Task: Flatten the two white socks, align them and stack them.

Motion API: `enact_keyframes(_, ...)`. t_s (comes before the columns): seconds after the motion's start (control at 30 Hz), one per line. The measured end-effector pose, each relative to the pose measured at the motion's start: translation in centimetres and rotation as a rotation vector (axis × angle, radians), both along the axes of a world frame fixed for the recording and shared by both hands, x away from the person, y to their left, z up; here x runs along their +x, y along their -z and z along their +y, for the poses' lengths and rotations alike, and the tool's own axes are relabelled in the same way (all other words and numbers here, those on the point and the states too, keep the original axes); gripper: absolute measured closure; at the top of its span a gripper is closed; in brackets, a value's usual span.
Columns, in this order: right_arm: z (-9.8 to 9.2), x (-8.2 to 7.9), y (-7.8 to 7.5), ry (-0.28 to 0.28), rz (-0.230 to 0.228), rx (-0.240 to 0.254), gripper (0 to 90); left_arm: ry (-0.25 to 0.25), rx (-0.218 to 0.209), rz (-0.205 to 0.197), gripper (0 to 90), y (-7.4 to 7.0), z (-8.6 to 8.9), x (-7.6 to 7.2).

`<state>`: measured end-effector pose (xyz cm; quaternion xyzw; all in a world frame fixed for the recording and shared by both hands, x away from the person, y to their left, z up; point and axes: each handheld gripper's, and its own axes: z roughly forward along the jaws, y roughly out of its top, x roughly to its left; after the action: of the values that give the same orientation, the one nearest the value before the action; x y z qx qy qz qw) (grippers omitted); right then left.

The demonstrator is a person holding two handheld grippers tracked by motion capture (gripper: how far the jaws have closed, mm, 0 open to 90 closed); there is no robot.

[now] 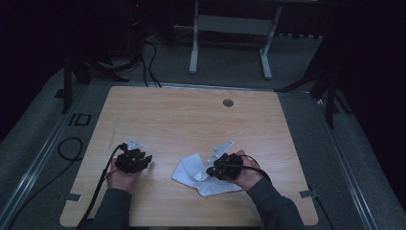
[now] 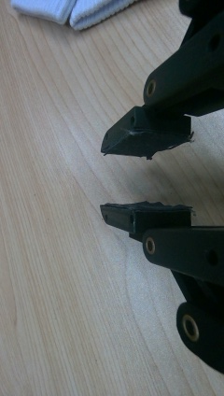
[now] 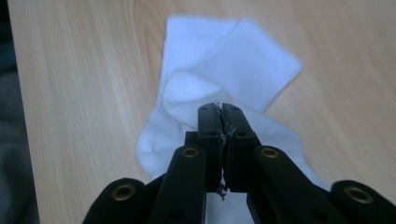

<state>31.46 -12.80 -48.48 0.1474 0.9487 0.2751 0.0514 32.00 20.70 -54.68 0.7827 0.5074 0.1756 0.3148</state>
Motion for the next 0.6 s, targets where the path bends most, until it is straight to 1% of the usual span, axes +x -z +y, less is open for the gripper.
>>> enact_keyframes(0.1,-0.5,0.0,0.9,0.006,0.025,-0.025,86.8,0.0,0.001,0.0,64.6,0.0,0.0,0.0)
enact_keyframes(0.17,-0.8,0.0,1.4,-0.001,0.045,-0.044,86.3,-0.001,0.0,0.003,64.6,0.0,0.0,0.0)
enact_keyframes(0.2,-0.9,-0.1,1.6,-0.004,0.06,-0.055,84.9,-0.001,0.002,0.004,64.6,0.0,0.0,0.0)
enact_keyframes(0.27,-1.0,-0.1,1.8,-0.01,0.07,-0.07,76.8,0.001,0.005,0.007,64.5,0.0,0.0,0.0)
enact_keyframes(0.3,-1.0,-0.1,1.8,-0.008,0.07,-0.057,72.6,0.001,0.004,0.006,64.5,0.0,0.0,0.0)
enact_keyframes(0.4,-1.0,0.0,1.0,0.004,0.066,-0.001,67.1,-0.001,0.003,0.005,64.5,0.1,0.0,0.0)
enact_keyframes(0.53,-0.1,0.3,0.0,0.024,0.045,0.041,64.6,-0.002,0.002,0.003,64.5,0.0,-0.1,0.0)
enact_keyframes(0.6,0.7,0.5,-0.1,0.03,0.039,0.05,64.5,-0.001,0.003,0.002,64.5,0.0,0.0,0.0)
